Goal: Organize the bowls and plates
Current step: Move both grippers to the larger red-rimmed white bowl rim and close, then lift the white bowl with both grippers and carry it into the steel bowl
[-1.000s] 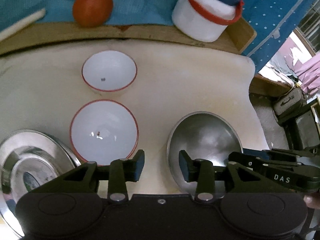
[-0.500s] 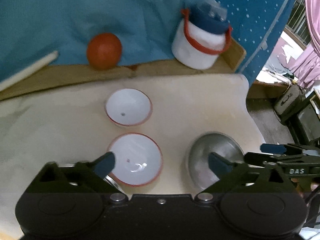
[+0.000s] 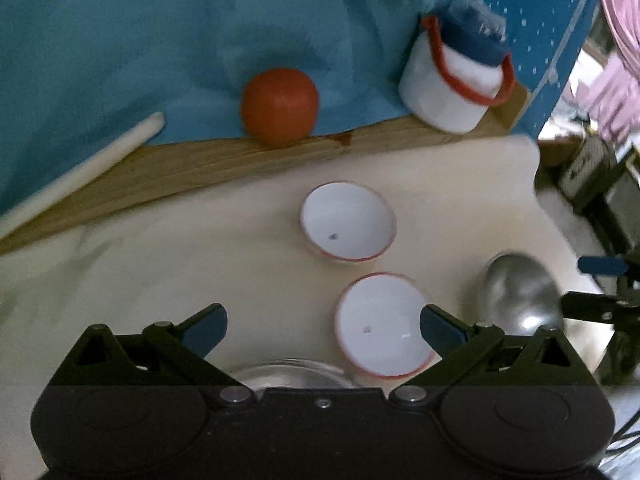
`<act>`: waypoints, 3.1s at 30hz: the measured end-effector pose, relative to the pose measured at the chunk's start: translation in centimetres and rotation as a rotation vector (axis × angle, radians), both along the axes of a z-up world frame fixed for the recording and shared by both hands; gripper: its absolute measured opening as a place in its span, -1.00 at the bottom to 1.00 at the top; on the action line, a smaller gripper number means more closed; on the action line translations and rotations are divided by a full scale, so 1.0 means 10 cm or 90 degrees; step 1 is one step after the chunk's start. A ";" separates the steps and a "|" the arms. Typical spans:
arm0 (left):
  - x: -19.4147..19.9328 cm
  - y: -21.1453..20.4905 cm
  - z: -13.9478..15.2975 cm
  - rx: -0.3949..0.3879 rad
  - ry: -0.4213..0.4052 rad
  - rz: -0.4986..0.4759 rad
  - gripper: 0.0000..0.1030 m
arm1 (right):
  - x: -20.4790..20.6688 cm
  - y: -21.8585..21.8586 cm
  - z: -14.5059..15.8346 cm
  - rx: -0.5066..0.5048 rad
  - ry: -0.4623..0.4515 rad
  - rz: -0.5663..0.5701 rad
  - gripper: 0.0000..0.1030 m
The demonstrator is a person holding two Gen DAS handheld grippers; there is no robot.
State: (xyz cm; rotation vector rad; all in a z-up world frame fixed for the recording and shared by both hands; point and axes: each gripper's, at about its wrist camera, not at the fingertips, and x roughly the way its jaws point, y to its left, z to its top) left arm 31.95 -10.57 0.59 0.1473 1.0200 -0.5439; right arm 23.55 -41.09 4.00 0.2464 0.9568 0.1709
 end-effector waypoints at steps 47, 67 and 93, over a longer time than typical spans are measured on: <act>0.50 -0.23 -0.61 -0.004 0.127 -0.184 -0.29 | 0.69 1.48 -0.51 -0.226 0.092 0.174 -0.55; 0.50 -0.19 -0.62 -0.044 0.175 -0.088 -0.86 | 0.75 1.32 -0.52 -0.119 0.100 0.080 -0.85; 0.09 -0.82 0.16 -0.162 0.083 -0.121 -0.89 | 0.21 0.47 0.27 -0.103 -0.004 -0.028 -0.85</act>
